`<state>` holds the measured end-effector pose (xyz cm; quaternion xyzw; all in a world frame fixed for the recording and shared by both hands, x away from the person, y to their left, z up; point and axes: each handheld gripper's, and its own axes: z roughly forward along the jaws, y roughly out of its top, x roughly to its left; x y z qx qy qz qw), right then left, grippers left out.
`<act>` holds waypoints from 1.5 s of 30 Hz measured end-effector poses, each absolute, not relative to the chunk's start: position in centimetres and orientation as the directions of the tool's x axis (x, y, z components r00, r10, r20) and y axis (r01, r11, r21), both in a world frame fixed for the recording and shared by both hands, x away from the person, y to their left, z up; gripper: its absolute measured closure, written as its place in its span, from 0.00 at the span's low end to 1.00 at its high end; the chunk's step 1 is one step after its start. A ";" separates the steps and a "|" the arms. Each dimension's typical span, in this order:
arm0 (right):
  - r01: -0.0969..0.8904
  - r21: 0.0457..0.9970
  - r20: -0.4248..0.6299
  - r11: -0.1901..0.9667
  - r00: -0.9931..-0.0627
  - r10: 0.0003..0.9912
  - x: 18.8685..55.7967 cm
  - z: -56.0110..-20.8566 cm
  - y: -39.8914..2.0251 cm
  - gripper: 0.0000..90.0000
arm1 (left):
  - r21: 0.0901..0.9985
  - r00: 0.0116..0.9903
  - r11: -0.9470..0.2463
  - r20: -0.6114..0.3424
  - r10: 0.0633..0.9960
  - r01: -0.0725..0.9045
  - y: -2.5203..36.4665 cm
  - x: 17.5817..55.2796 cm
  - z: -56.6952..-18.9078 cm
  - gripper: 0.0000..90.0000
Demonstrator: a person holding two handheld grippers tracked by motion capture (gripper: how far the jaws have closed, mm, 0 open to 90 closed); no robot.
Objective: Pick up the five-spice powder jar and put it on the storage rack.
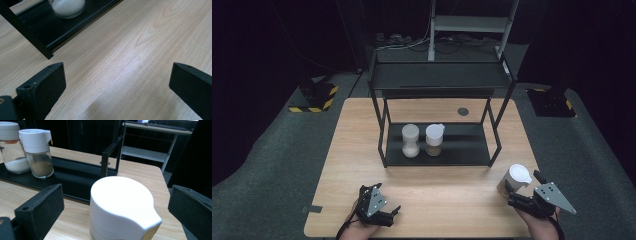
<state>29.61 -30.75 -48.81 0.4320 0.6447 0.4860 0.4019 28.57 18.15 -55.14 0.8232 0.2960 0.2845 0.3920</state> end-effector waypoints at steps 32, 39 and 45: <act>0.230 0.962 -0.071 0.144 -0.298 0.952 30.7 -51.9 -31.0 0.00 | 0.814 0.660 -0.517 0.239 0.712 0.263 18.1 28.6 -55.1 0.01; 0.246 0.963 -0.035 0.112 -0.297 0.954 30.9 -52.5 -31.2 0.04 | 0.815 0.660 -0.517 0.240 0.712 0.262 18.2 28.5 -55.1 0.01; 0.245 0.967 0.006 0.069 -0.294 0.956 30.9 -52.9 -31.8 0.13 | 0.815 0.659 -0.516 0.239 0.713 0.263 18.2 28.5 -55.1 0.01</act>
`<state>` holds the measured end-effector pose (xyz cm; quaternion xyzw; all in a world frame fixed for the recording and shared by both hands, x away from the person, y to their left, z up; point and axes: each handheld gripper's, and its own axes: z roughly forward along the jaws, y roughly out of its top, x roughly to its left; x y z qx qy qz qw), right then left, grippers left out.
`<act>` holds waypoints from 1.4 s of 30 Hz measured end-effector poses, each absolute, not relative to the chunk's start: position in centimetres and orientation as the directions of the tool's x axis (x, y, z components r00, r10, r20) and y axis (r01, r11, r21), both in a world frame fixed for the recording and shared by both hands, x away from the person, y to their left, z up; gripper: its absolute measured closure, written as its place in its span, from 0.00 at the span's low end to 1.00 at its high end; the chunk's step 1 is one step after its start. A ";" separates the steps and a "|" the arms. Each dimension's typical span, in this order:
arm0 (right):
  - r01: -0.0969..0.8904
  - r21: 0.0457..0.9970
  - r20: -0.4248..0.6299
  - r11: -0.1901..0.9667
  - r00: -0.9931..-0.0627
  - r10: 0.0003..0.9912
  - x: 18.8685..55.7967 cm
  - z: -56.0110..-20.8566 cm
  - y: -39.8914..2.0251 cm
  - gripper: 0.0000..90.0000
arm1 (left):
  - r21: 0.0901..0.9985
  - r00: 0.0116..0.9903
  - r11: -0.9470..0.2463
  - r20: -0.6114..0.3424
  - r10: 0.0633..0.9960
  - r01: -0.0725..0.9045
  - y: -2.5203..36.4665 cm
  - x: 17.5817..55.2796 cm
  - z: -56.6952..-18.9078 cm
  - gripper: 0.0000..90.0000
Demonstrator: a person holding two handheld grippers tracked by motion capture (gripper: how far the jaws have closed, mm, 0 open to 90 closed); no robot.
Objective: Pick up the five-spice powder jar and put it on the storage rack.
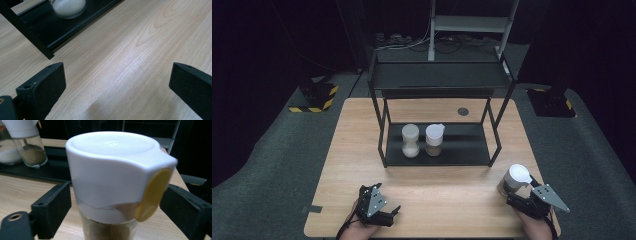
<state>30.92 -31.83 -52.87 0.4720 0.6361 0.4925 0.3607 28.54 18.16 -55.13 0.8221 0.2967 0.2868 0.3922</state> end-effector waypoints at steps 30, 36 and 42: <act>0.218 0.972 -0.011 0.093 -0.351 0.936 30.9 -53.4 -32.0 0.34 | 0.815 0.661 -0.516 0.238 0.712 0.263 18.2 28.6 -55.1 0.01; 0.216 0.972 -0.005 0.086 -0.349 0.937 30.8 -53.3 -31.9 0.34 | 0.815 0.662 -0.517 0.239 0.711 0.262 18.2 28.6 -55.1 0.01; 0.193 0.977 -0.020 0.093 -0.348 0.937 30.6 -52.8 -31.5 0.34 | 0.815 0.663 -0.517 0.237 0.710 0.262 18.2 28.6 -55.1 0.01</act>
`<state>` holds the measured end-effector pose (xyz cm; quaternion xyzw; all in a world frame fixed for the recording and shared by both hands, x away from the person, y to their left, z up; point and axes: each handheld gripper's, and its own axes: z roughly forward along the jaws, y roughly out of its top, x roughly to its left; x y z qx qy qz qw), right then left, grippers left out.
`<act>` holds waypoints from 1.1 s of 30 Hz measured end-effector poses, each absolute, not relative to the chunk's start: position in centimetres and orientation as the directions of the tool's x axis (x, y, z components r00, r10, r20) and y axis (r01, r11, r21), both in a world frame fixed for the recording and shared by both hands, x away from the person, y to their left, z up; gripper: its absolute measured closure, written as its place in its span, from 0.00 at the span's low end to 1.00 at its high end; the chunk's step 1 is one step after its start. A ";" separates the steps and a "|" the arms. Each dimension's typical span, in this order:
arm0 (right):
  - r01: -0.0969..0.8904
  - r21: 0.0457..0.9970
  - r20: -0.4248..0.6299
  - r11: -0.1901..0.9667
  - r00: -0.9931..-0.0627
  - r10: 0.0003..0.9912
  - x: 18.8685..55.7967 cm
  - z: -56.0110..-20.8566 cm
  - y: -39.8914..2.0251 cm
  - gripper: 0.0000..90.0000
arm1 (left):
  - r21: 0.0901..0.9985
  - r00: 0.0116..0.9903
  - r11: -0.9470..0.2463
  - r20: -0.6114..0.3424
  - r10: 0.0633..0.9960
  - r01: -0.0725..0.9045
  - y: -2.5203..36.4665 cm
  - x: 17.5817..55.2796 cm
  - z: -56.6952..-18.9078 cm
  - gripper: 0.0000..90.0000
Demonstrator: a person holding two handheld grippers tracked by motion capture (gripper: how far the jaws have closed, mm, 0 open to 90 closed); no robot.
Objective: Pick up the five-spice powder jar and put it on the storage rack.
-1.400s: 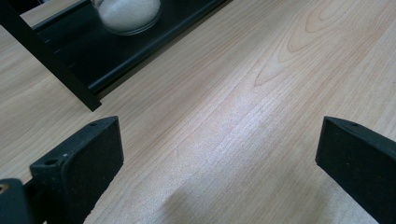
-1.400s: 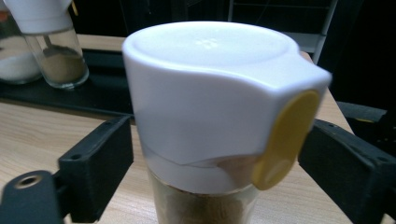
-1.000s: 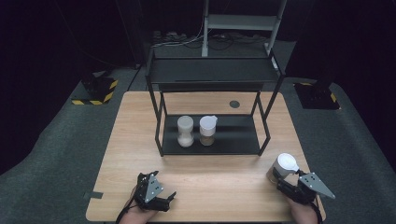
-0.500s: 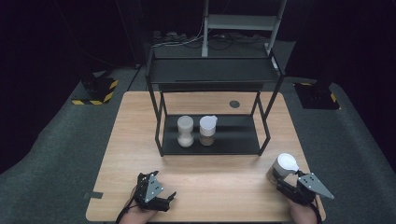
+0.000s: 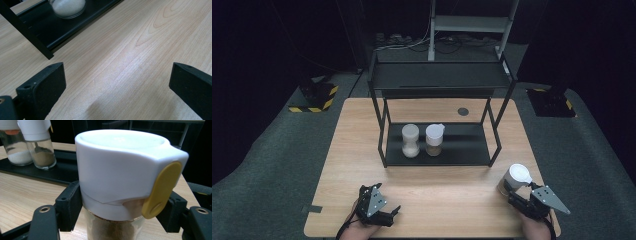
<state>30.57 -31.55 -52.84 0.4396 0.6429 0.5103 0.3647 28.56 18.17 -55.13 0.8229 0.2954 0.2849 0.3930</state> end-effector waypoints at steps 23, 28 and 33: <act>0.162 0.978 -0.051 0.134 -0.435 0.899 30.3 -52.5 -27.6 0.34 | 0.814 0.668 -0.519 0.236 0.706 0.260 18.2 28.6 -55.1 0.01; 0.160 0.978 -0.053 0.137 -0.445 0.894 30.2 -52.5 -27.2 0.34 | 0.815 0.669 -0.518 0.235 0.705 0.260 18.1 28.6 -55.1 0.01; 0.158 0.978 -0.053 0.139 -0.455 0.889 30.2 -52.5 -26.6 0.34 | 0.813 0.670 -0.522 0.238 0.703 0.258 18.1 28.5 -55.1 0.01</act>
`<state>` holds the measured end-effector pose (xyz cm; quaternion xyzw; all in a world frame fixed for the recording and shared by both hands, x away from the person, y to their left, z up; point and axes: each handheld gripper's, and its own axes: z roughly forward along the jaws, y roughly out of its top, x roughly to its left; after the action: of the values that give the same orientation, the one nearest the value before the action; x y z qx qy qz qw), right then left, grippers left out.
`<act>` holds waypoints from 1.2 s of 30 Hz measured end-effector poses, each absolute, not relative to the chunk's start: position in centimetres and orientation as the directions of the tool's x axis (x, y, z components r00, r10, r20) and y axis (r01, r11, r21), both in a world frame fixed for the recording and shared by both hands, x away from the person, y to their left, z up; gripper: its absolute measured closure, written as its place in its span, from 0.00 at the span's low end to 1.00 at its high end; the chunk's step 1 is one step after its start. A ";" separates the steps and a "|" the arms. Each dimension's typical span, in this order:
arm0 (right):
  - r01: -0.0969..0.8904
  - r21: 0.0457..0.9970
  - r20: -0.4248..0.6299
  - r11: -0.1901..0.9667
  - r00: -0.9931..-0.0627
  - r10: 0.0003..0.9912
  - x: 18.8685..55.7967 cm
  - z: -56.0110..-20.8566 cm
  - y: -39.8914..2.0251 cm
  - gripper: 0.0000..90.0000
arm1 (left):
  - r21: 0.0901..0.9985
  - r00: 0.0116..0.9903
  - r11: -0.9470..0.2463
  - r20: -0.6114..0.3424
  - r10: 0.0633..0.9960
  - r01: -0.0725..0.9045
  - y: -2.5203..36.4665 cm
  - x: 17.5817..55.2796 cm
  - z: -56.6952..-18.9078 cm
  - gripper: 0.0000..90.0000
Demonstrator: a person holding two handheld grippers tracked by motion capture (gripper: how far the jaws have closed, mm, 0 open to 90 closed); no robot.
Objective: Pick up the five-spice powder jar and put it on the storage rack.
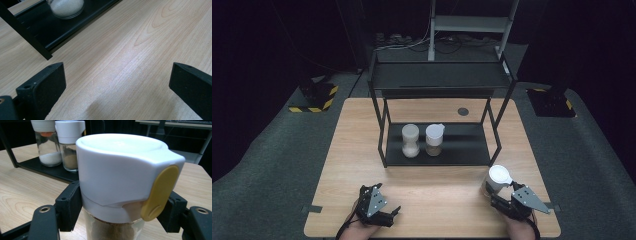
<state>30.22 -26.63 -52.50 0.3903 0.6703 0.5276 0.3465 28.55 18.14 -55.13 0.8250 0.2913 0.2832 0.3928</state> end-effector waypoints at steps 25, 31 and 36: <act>0.146 0.976 -0.063 0.162 -0.521 0.851 30.7 -52.4 -22.8 0.34 | 0.813 0.672 -0.524 0.240 0.701 0.256 18.1 28.5 -55.1 0.01; 0.152 0.975 -0.056 0.161 -0.535 0.843 31.0 -52.3 -22.0 0.34 | 0.811 0.671 -0.524 0.239 0.702 0.259 18.1 28.5 -55.2 0.01; 0.162 0.975 -0.042 0.153 -0.539 0.841 31.2 -52.2 -21.6 0.34 | 0.811 0.670 -0.527 0.244 0.701 0.256 18.1 28.5 -55.1 0.01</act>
<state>31.24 -21.57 -52.23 0.3629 0.6909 0.5404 0.3146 28.50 18.09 -55.14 0.8260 0.2898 0.2848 0.3908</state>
